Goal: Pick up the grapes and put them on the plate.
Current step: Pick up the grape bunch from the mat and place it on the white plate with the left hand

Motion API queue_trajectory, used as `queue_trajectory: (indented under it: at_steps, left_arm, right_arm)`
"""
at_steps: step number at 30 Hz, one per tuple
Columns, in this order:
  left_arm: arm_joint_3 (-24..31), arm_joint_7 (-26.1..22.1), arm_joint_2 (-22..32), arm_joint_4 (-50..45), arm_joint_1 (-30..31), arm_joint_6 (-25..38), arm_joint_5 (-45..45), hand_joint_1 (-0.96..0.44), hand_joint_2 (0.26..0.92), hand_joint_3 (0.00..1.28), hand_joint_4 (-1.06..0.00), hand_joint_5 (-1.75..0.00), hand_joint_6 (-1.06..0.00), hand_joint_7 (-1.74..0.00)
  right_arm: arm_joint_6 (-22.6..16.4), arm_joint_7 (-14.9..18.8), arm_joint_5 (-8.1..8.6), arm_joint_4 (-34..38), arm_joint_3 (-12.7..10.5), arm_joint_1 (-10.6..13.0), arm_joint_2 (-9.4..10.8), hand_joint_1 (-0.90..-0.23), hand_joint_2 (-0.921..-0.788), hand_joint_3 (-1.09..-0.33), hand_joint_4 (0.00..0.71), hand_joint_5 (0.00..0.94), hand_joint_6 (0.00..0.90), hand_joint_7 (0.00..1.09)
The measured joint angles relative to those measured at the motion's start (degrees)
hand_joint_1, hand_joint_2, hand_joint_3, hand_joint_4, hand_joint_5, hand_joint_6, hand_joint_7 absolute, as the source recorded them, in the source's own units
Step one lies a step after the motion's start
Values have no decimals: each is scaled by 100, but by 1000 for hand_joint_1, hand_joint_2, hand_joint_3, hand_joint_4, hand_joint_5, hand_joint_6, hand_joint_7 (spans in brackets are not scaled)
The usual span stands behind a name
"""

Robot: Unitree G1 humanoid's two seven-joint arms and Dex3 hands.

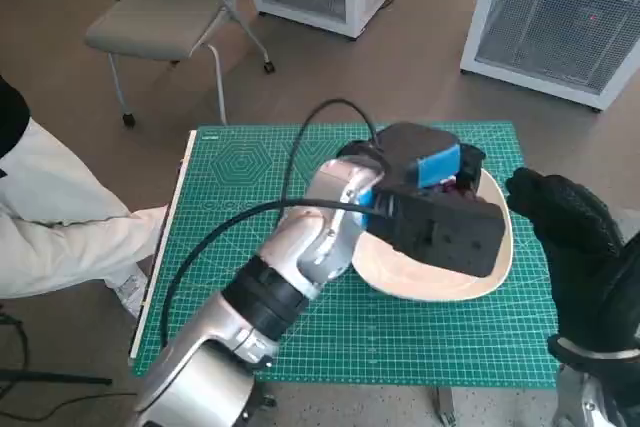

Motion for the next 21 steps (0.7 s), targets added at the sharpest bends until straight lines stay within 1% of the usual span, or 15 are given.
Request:
queue_trajectory:
  at_steps: [2, 5, 7, 8, 9, 10, 11, 12, 14, 16, 19, 21]
  left_arm:
    - [6, 79, -24, 116, -1, -74, -26, 1, 914, 61, -732, -1261, -650, -1001]
    - [31, 163, -59, 285, -2, -196, -80, 1, 918, 89, -668, -1269, -618, -1098]
    - [64, 192, -91, 410, -3, -273, -143, 98, 920, 105, -637, -1271, -536, -1046]
    - [83, 199, -108, 477, -3, -307, -179, 123, 912, 103, -618, -1215, -483, -958]
    - [99, 202, -124, 540, -4, -336, -212, 123, 901, 95, -581, -1083, -419, -832]
    - [111, 204, -138, 606, -4, -364, -237, 71, 889, 83, -541, -916, -385, -734]
    - [117, 204, -150, 674, -5, -392, -253, -9, 875, 66, -487, -696, -351, -618]
    - [120, 204, -159, 742, -7, -420, -264, -72, 868, 50, -442, -500, -333, -509]
    - [119, 200, -174, 887, -15, -468, -277, -167, 861, 26, -361, -238, -319, -344]
    - [113, 188, -187, 1031, -22, -498, -280, -223, 858, 14, -290, -117, -310, -254]
    - [102, 169, -200, 1223, -28, -521, -279, -277, 854, 6, -185, -41, -277, -176]
    - [100, 171, -210, 1339, -33, -537, -279, -295, 852, 3, -138, -20, -250, -140]
  right_arm:
    - [0, -2, -3, -3, 1, 0, 1, -471, -921, -633, 423, 602, 184, 936]
    - [0, -5, -5, -4, 2, 1, 3, -471, -921, -633, 424, 601, 185, 936]
    - [-1, -5, -7, -4, 3, 1, 4, -471, -921, -633, 424, 600, 185, 936]
    - [-1, -5, -8, -4, 3, 1, 4, -471, -921, -633, 424, 600, 185, 935]
    - [-2, -5, -10, -4, 3, 1, 4, -471, -921, -632, 425, 599, 185, 935]
    - [-3, -5, -11, -4, 4, 1, 5, -471, -921, -632, 425, 599, 185, 935]
    - [-4, -5, -14, -4, 4, 1, 5, -471, -921, -632, 425, 598, 185, 935]
    - [-5, -5, -16, -3, 4, 0, 5, -471, -921, -632, 425, 598, 185, 935]
    - [-8, -5, -23, -2, 4, 0, 5, -471, -921, -633, 426, 597, 185, 935]
    - [-13, -5, -36, -2, 4, 0, 5, -471, -921, -633, 426, 597, 185, 935]
    - [-23, -5, -51, 2, 5, 0, 6, -471, -921, -633, 426, 596, 185, 935]
    - [-32, -5, -59, 7, 6, 0, 8, -470, -921, -633, 426, 596, 185, 935]
